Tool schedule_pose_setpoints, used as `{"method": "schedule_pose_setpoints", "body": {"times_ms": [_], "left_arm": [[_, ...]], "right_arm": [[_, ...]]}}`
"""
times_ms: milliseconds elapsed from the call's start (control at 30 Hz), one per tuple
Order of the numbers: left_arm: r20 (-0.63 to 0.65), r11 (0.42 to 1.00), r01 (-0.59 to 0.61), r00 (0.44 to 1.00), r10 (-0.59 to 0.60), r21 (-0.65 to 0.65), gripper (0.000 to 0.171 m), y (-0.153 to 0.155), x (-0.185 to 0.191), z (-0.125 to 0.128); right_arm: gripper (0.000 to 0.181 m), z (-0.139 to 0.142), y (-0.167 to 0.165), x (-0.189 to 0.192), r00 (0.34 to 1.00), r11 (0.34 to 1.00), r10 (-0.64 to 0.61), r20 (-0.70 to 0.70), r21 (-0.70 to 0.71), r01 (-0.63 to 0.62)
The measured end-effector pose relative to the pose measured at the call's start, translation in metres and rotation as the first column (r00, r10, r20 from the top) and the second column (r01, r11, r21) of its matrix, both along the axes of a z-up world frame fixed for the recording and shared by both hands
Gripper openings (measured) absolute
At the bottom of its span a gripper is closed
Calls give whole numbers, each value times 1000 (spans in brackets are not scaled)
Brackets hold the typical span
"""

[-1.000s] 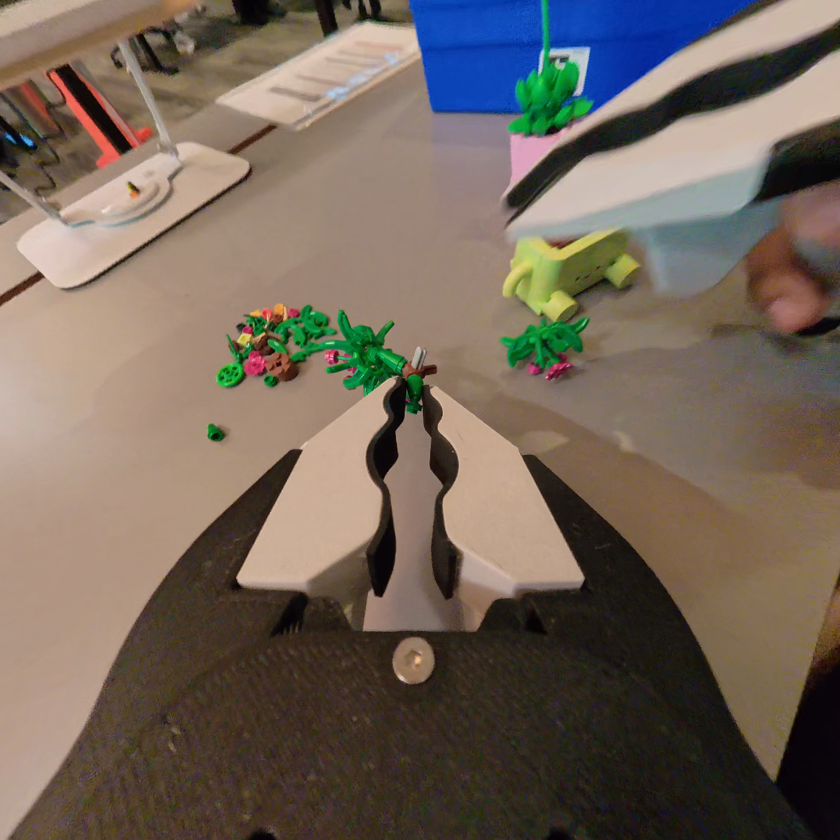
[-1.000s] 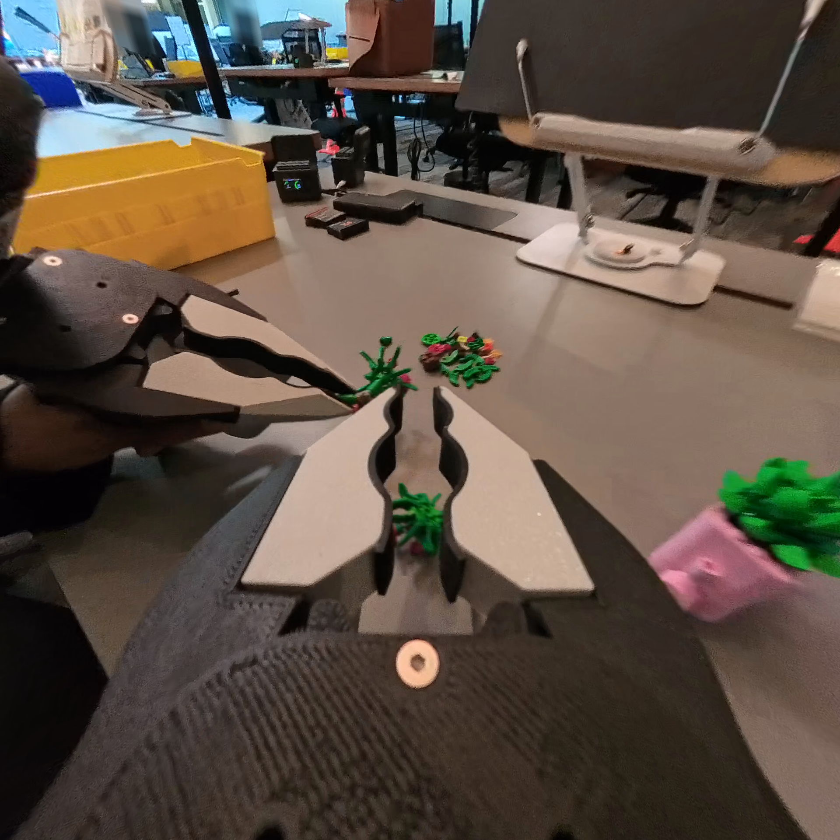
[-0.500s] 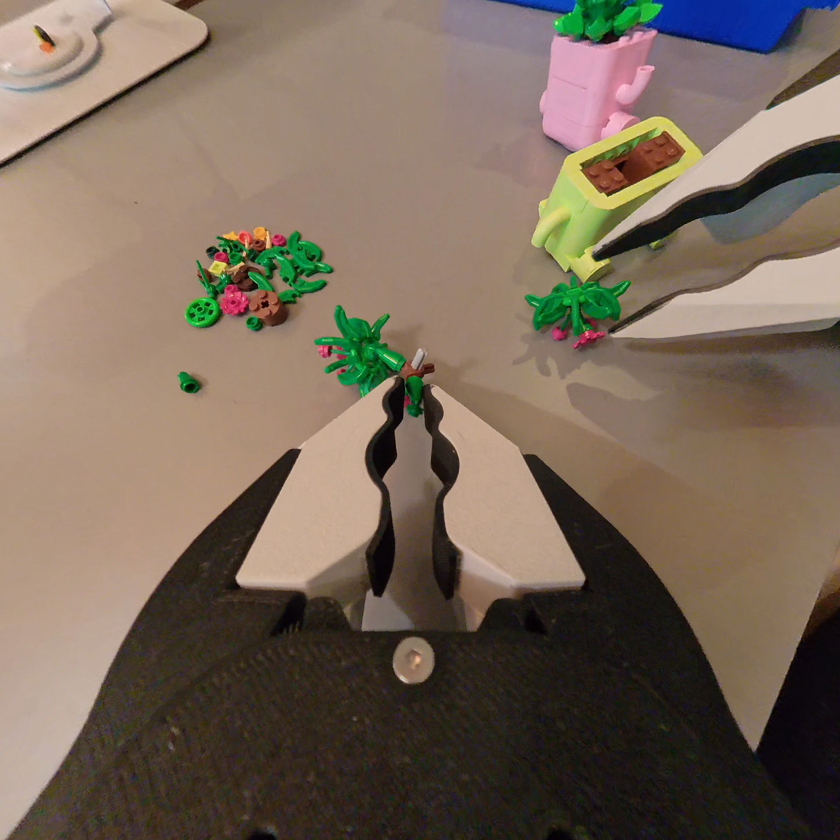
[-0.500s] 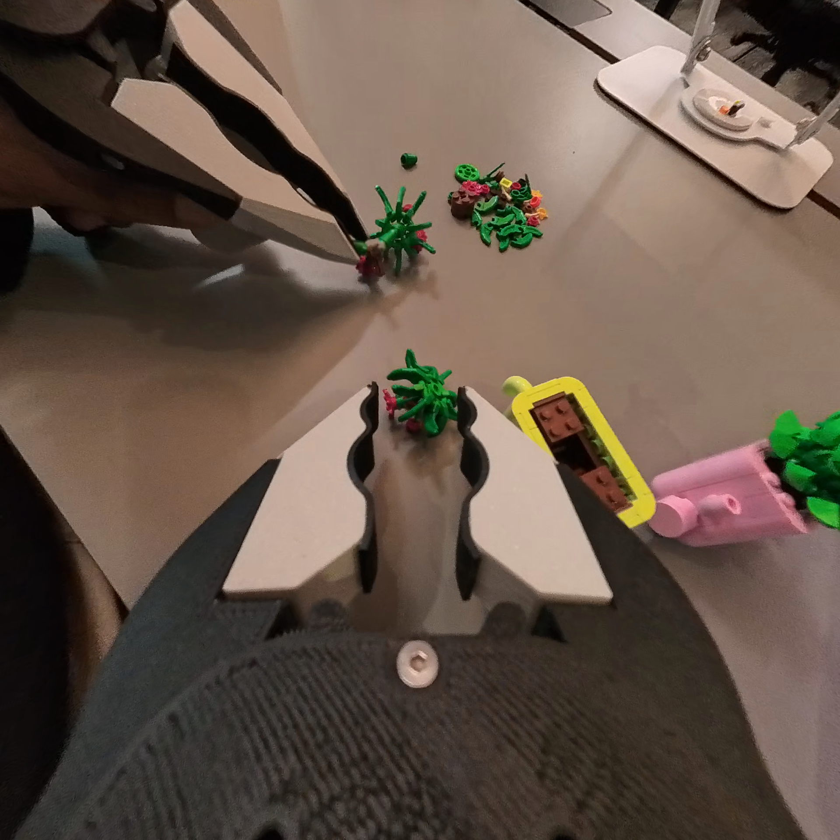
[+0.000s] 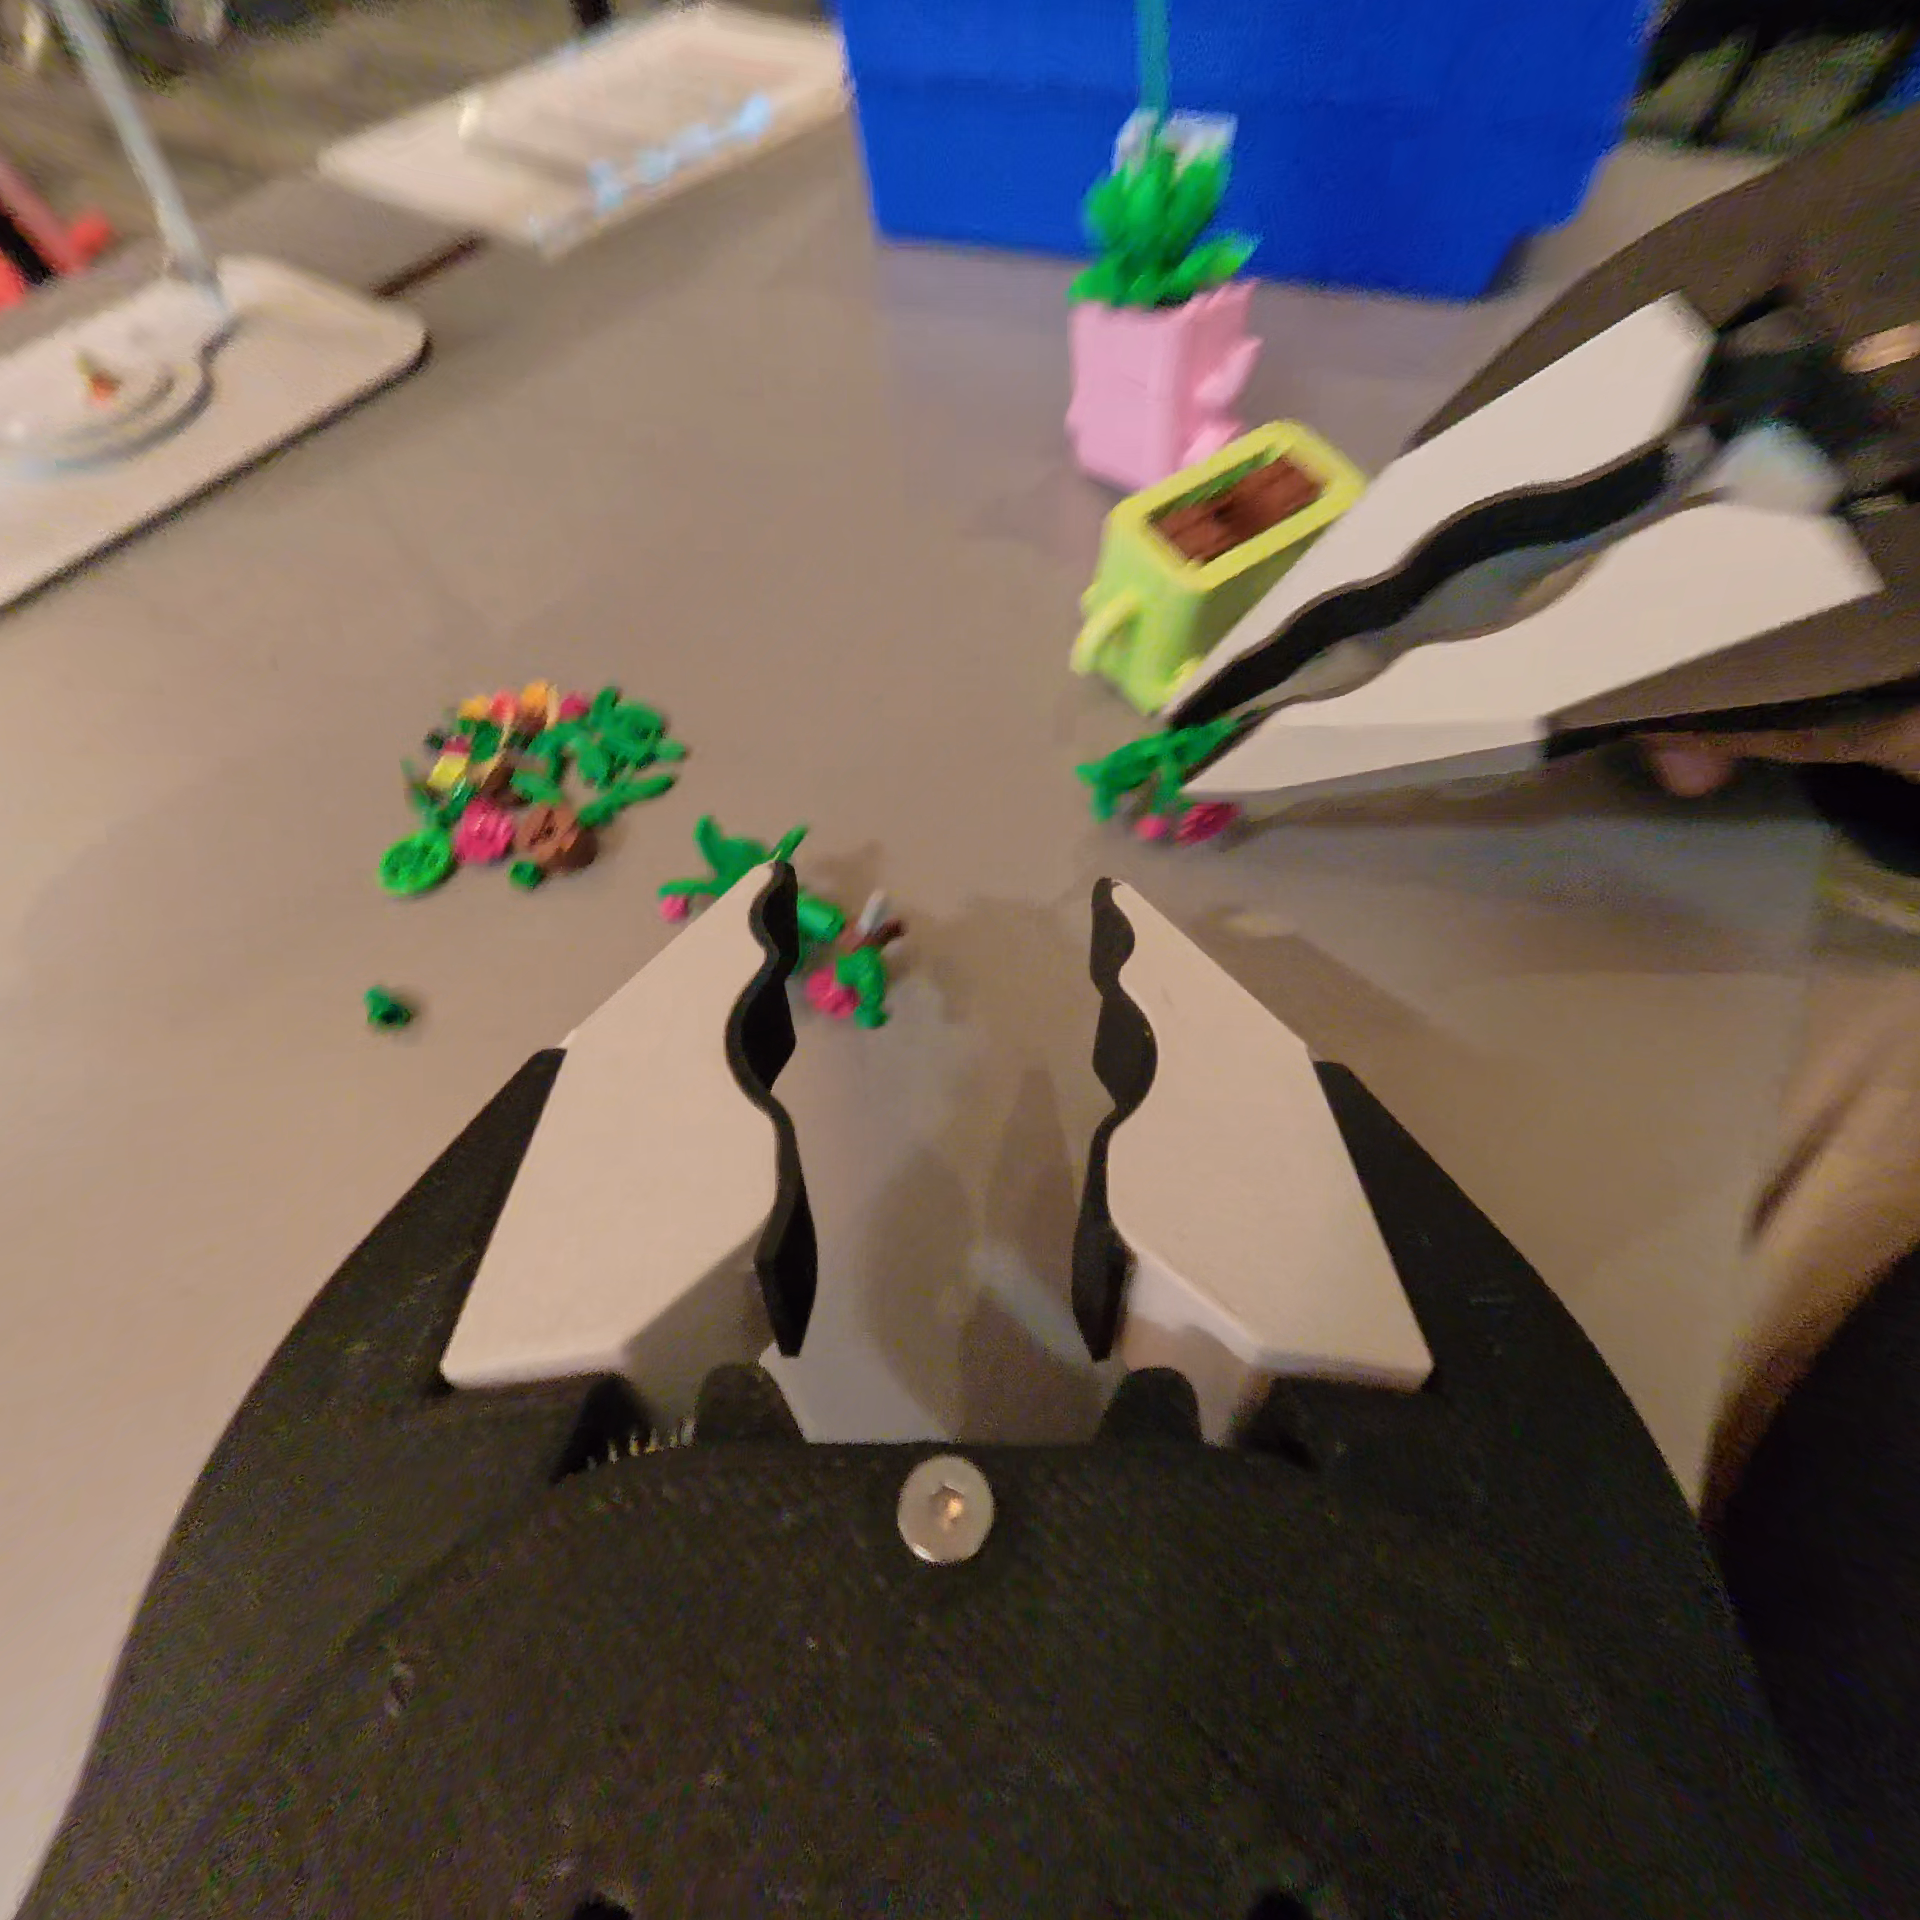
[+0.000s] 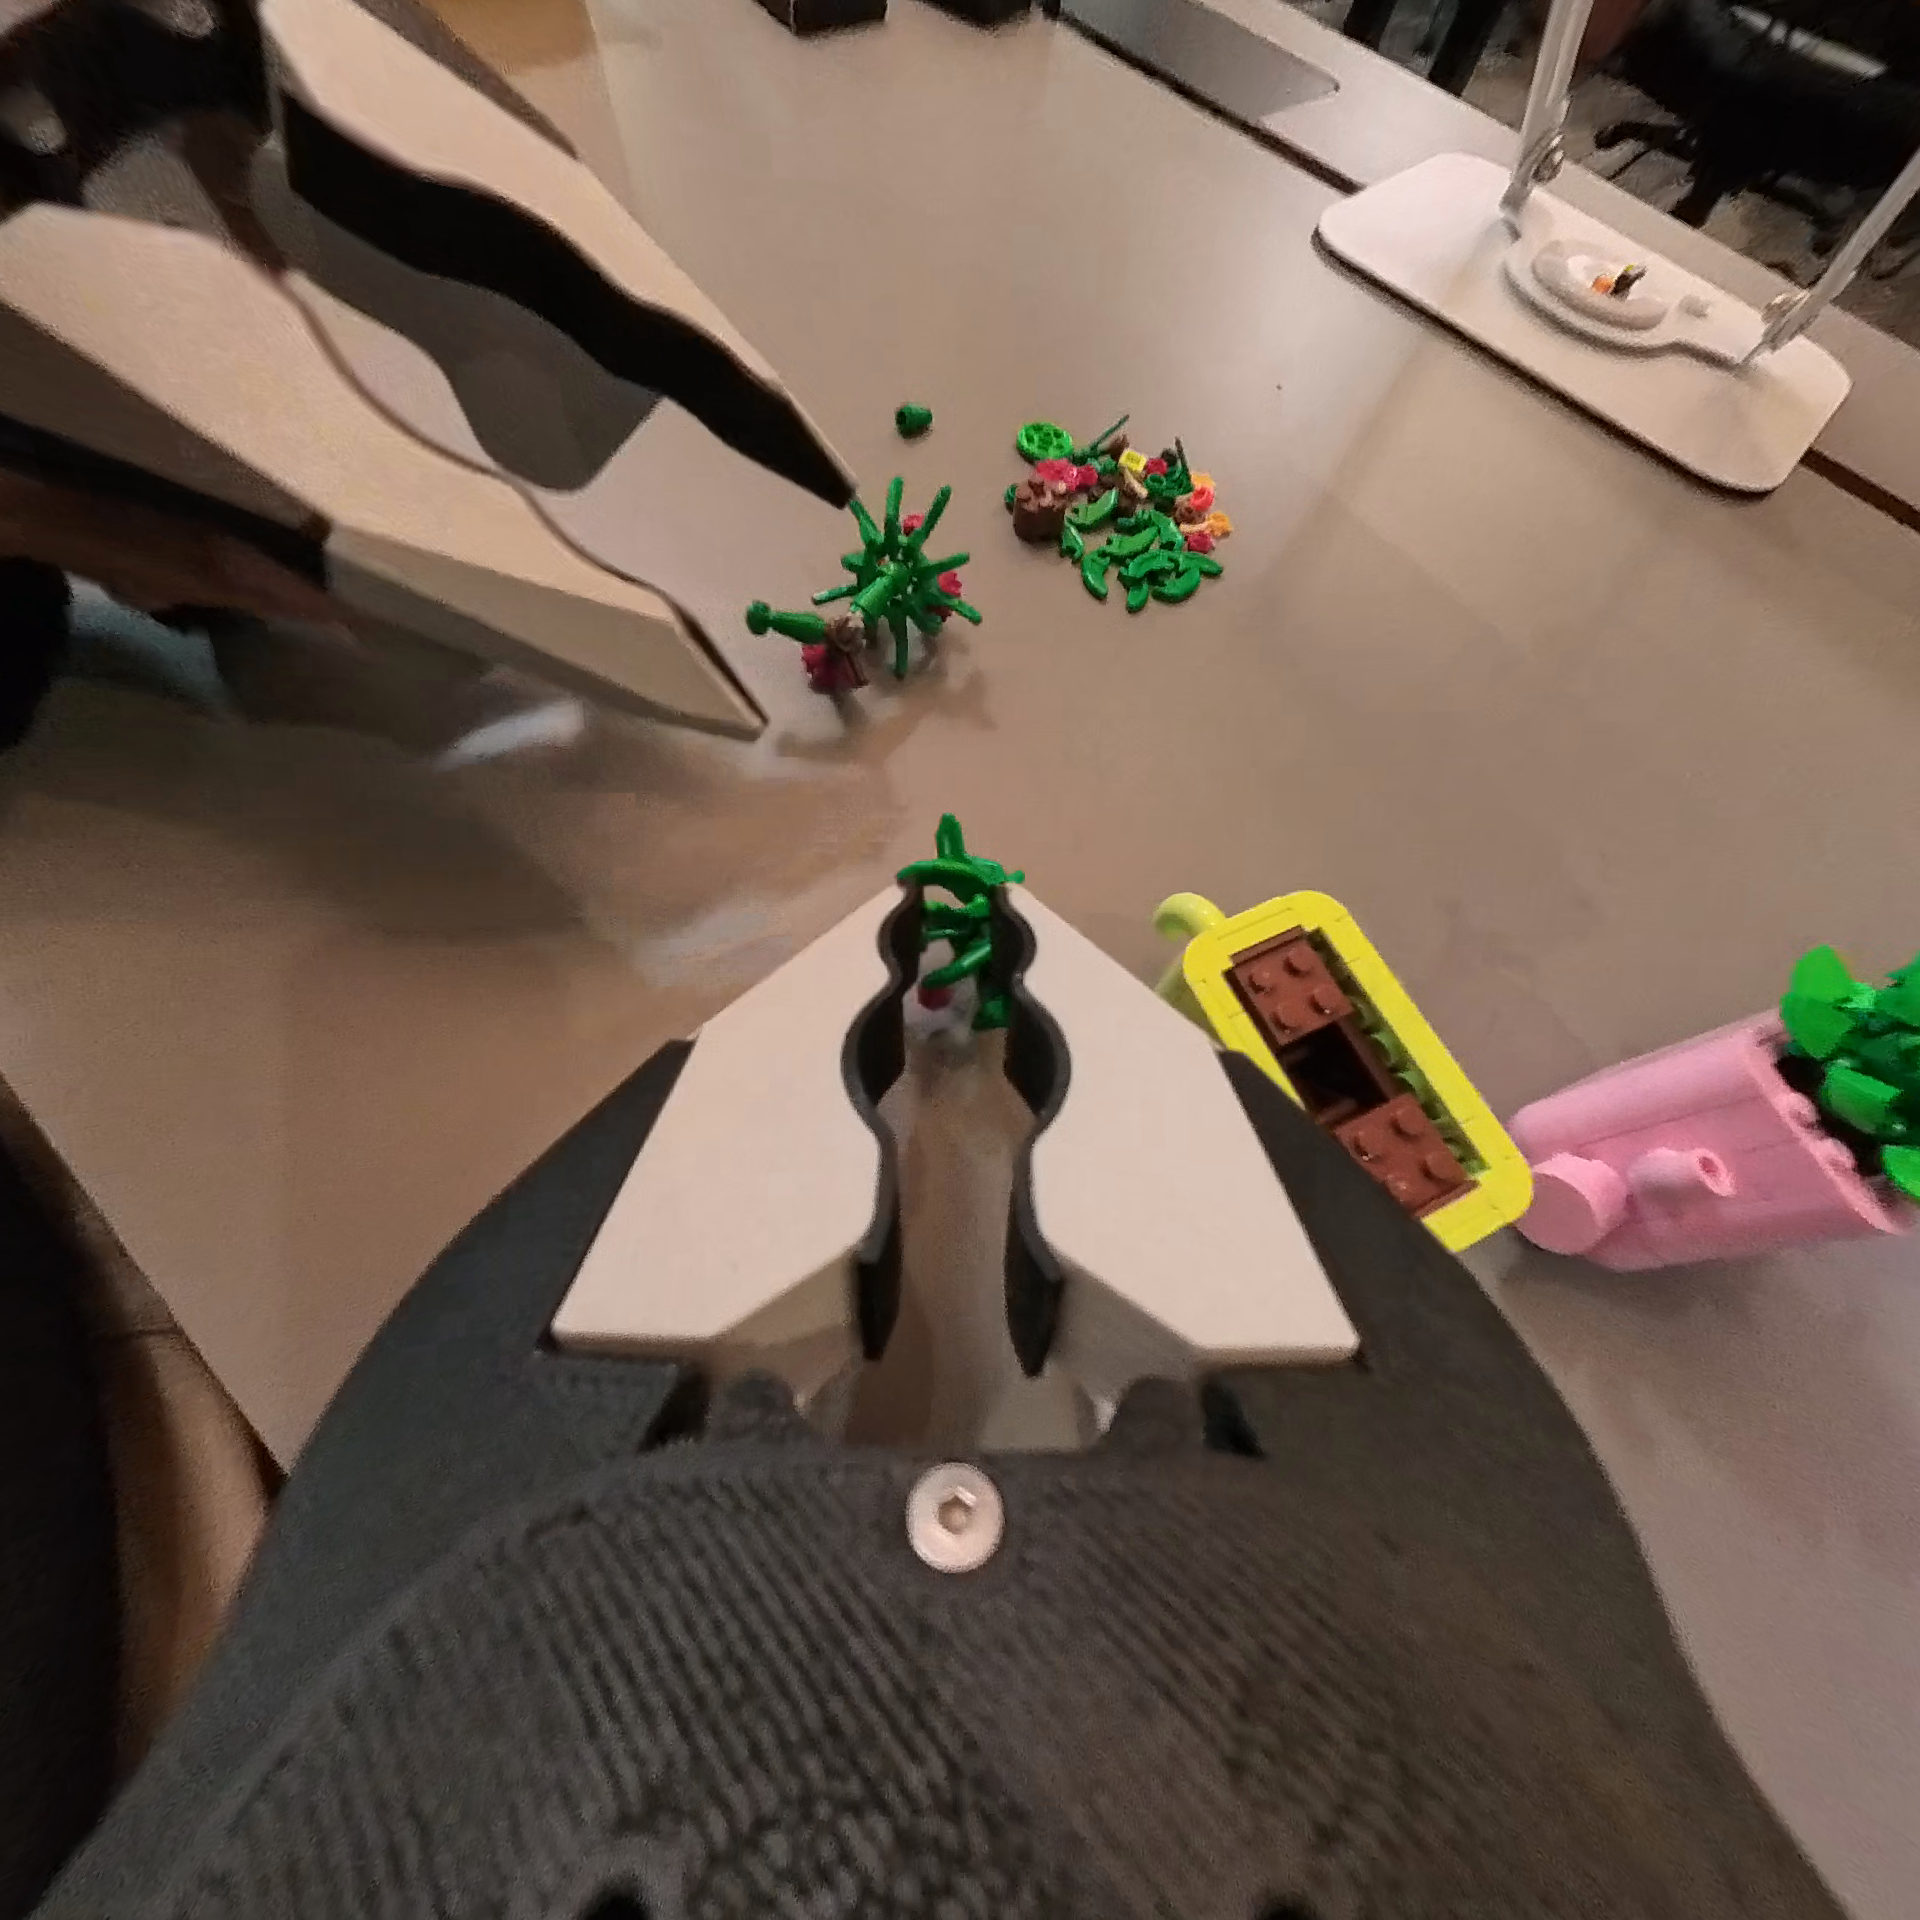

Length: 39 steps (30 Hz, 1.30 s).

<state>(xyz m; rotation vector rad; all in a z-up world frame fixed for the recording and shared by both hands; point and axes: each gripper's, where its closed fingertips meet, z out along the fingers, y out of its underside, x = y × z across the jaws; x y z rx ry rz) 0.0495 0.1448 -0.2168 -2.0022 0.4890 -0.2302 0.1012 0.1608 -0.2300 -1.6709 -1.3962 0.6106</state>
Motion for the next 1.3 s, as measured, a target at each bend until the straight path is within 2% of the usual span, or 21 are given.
{"method": "schedule_pose_setpoints", "body": {"times_ms": [100, 200, 267, 367, 433, 500, 600, 667, 767, 933, 1167, 1300], "left_arm": [[124, 981, 143, 979, -159, 129, 60, -11, 28, 25], [237, 959, 230, 935, -265, 163, 71, -20, 43, 36], [342, 948, 275, 885, -315, 161, 78, -26, 48, 42], [480, 925, 345, 791, -379, 162, 82, -34, 55, 50], [502, 908, 386, 760, -414, 164, 72, -39, 61, 50], [490, 896, 408, 754, -438, 172, 53, -43, 65, 50], [508, 880, 430, 722, -469, 202, 31, -48, 66, 56], [550, 873, 435, 683, -480, 222, 24, -50, 65, 62], [585, 867, 430, 646, -490, 252, 24, -51, 61, 68], [606, 865, 420, 622, -495, 276, 23, -51, 57, 73], [656, 846, 461, 556, -510, 266, 28, -56, 60, 73], [678, 850, 436, 531, -508, 295, 24, -55, 57, 79]], "right_arm": [[11, 14, -4, -2, 995, 998, 12, -99, -61, -18], [10, 35, -17, -5, 958, 963, 44, -285, -244, -117], [10, 55, -33, -8, 887, 864, 75, -455, -414, -285], [9, 81, -48, -5, 755, 627, 37, -655, -573, -528], [9, 87, -51, -4, 704, 521, 0, -710, -601, -606], [9, 88, -53, -4, 684, 475, -19, -729, -609, -636], [9, 91, -53, -3, 664, 439, -37, -747, -609, -661], [9, 92, -51, -2, 653, 419, -53, -755, -610, -672], [8, 92, -48, -1, 644, 384, -81, -760, -620, -684], [8, 90, -49, -2, 645, 338, -92, -759, -633, -697], [8, 90, -50, -1, 645, 351, -84, -760, -628, -694], [8, 92, -50, 0, 637, 348, -85, -767, -622, -702]]}}
